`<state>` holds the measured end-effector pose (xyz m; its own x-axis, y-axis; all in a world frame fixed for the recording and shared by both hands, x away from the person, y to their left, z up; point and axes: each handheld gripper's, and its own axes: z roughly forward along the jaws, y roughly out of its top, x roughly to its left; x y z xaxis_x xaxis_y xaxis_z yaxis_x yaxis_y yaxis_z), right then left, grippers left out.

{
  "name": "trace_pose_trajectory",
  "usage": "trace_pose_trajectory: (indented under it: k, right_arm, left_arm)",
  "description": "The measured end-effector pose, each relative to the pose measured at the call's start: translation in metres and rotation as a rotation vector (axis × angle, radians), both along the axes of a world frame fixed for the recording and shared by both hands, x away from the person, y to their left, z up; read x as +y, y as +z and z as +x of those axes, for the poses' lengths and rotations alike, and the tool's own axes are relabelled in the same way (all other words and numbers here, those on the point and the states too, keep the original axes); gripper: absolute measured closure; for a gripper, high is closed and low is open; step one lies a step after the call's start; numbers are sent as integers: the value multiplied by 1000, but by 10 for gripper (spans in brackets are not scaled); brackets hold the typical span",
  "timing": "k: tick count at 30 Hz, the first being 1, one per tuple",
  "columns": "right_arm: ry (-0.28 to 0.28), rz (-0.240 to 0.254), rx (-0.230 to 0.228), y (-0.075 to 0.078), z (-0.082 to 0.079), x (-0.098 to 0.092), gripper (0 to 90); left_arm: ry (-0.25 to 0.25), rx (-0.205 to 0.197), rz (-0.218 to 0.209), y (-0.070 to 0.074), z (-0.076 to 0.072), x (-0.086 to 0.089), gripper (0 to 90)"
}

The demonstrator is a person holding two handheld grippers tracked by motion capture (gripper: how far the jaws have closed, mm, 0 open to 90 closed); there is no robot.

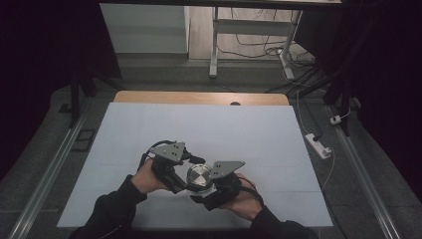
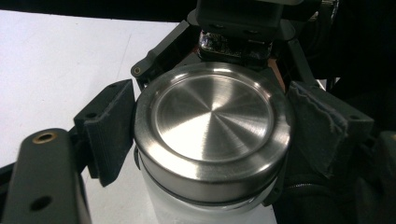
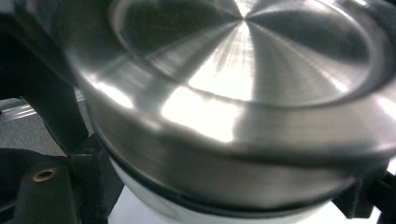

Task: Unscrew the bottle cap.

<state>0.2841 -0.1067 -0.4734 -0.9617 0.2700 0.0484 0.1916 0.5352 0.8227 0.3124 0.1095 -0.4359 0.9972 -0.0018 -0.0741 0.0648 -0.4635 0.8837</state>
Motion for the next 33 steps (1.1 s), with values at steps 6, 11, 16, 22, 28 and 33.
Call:
trace_pose_trajectory:
  k: [6,11,16,22,28,33]
  right_arm:
    - [-74,-8,-3,-1,6,-4,150]
    - [-155,-7,5,-3,12,-9,150]
    - [-186,-2,3,-1,12,-11,150]
    - [-110,32,-13,4,8,-10,150]
    - [-38,22,7,1,4,-3,150]
    - [-12,25,11,1,2,-1,150]
  left_arm:
    - [176,21,37,2,-5,-12,201]
    - [376,29,66,5,-15,-27,201]
    - [388,-25,89,11,-20,-32,193]
    - [223,43,13,15,-2,-4,60]
    - [64,41,-6,6,5,11,111]
    - [13,27,27,3,2,4,143]
